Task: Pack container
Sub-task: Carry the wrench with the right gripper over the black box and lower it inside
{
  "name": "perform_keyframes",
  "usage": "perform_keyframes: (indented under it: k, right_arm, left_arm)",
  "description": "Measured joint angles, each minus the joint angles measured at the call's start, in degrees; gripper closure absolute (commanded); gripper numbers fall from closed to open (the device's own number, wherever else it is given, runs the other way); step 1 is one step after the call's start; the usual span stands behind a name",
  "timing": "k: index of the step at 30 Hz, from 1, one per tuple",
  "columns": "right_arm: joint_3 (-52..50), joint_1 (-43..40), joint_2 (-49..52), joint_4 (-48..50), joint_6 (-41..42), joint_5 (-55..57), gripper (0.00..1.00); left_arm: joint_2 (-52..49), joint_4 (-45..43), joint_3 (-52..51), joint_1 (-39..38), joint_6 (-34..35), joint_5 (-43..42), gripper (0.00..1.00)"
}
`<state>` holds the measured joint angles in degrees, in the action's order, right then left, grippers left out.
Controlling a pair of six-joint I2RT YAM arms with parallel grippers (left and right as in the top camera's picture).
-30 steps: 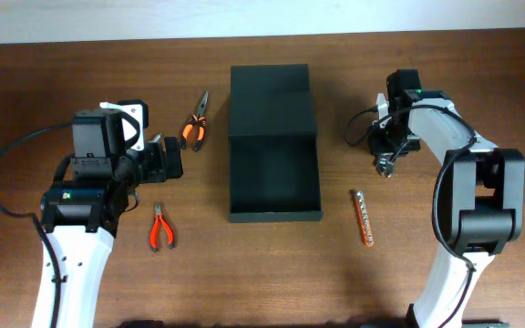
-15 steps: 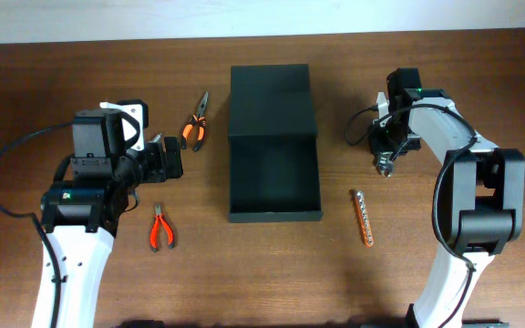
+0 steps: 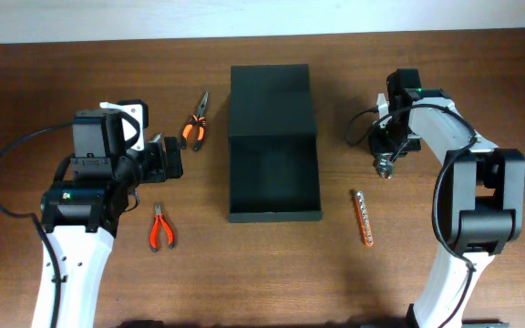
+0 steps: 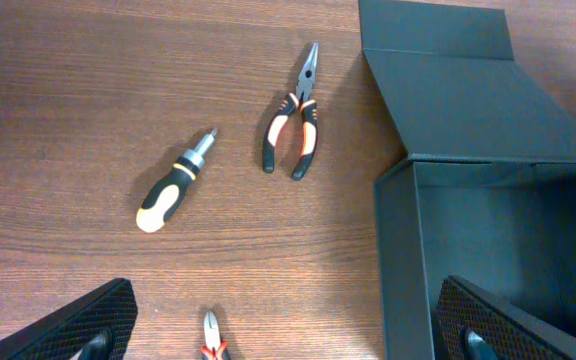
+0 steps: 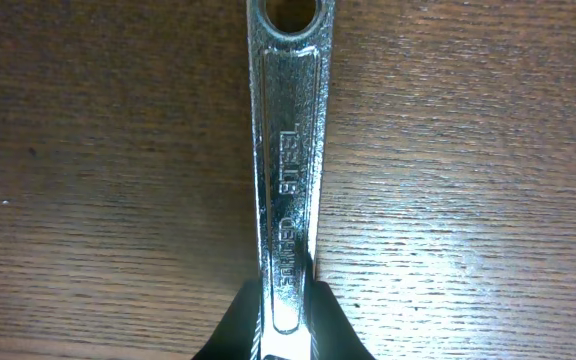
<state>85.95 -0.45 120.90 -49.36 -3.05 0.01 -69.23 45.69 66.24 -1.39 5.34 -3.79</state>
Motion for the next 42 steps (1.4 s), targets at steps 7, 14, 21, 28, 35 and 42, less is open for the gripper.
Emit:
perform_keyframes:
  k: [7,14,21,28,35,42]
  right_arm:
    - [0.0,0.0,-1.3,-0.3,0.1,0.0,0.90]
    - [0.0,0.0,-4.4,-0.5,0.3,0.0,0.89]
    - [0.0,0.0,-7.0,-1.6,2.1,0.0,0.90]
    - [0.0,1.2,-11.2,-2.7,3.8,0.0,0.90]
    - [0.0,6.2,-17.9,-3.1,6.3,0.0,0.89]
    - [0.0,13.1,-23.6,-3.5,10.0,0.0,0.90]
  left_arm:
    - [0.0,0.0,0.0,0.0,0.0,0.0,0.01]
    - [0.0,0.0,0.0,0.0,0.0,0.0,0.01]
    - [0.0,0.0,0.0,0.0,0.0,0.0,0.01]
    - [0.0,0.0,0.0,0.0,0.0,0.0,0.01]
    - [0.0,0.0,0.0,0.0,0.0,0.0,0.01]
    - [0.0,0.0,0.0,0.0,0.0,0.0,0.01]
